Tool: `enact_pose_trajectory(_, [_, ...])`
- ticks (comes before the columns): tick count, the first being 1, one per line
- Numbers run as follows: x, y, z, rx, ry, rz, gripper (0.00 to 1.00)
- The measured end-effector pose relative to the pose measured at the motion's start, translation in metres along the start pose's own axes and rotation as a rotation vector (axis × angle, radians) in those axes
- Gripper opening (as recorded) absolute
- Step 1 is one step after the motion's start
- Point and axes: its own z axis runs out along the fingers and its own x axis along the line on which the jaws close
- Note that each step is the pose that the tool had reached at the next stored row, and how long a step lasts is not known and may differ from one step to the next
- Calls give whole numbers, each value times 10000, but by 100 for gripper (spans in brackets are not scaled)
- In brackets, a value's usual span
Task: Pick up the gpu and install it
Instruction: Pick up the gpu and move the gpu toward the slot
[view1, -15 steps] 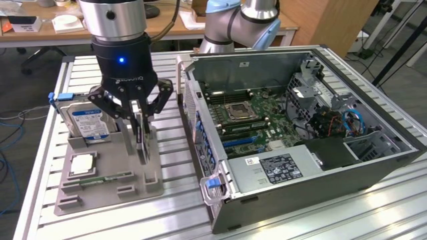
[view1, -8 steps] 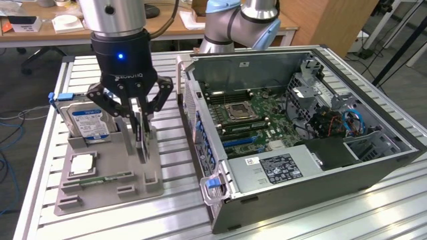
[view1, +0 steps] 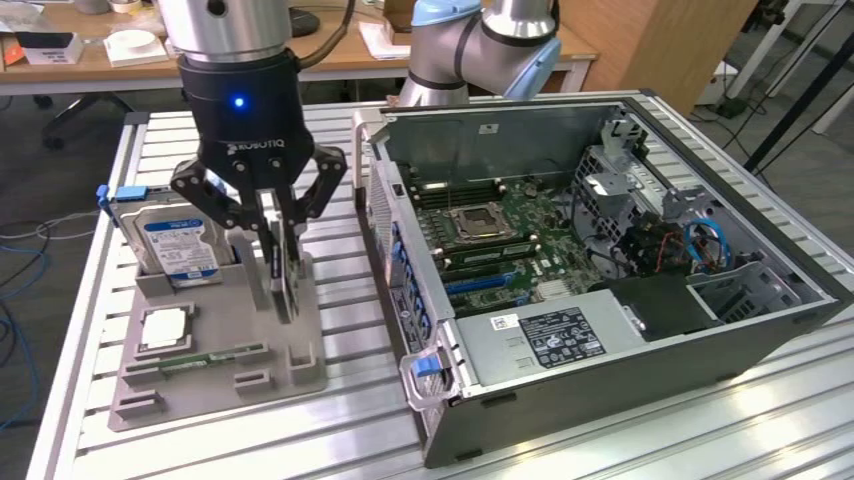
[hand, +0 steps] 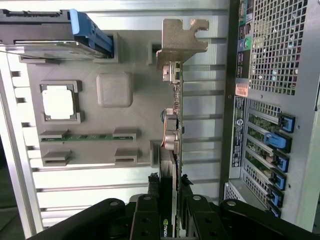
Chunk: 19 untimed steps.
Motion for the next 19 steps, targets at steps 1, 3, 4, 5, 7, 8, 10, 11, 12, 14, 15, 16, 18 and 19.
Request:
enact_pose_trajectory(1, [-1, -2, -9, 13, 0, -1, 26])
enact_pose_trajectory(3, [-2, -5, -29, 38, -2, -1, 26])
enact_pose_trajectory(4, [-2, -7, -38, 50, -3, -2, 26])
enact_pose_trajectory(5, [-2, -8, -46, 61, -4, -2, 26])
enact_pose_trajectory(7, [-3, -12, -68, 79, -5, -3, 26])
enact_pose_trajectory(8, [-4, -14, -78, 80, -5, -4, 26])
enact_pose_trajectory(10, [-5, -18, -102, 81, -5, -4, 26])
enact_pose_trajectory(11, [-6, -20, -112, 81, -5, -3, 26])
enact_pose_trajectory(12, [-6, -20, -121, 81, -5, -3, 26])
enact_pose_trajectory(14, [-6, -18, -133, 74, -4, -2, 26])
enact_pose_trajectory(15, [-5, -17, -136, 45, -4, 0, 26])
enact_pose_trajectory(16, [-6, -16, -139, -6, -1, 0, 26])
enact_pose_trajectory(18, [-6, -14, -143, -166, 11, 6, 26])
enact_pose_trajectory(19, [-6, -13, -144, -262, 17, 9, 26])
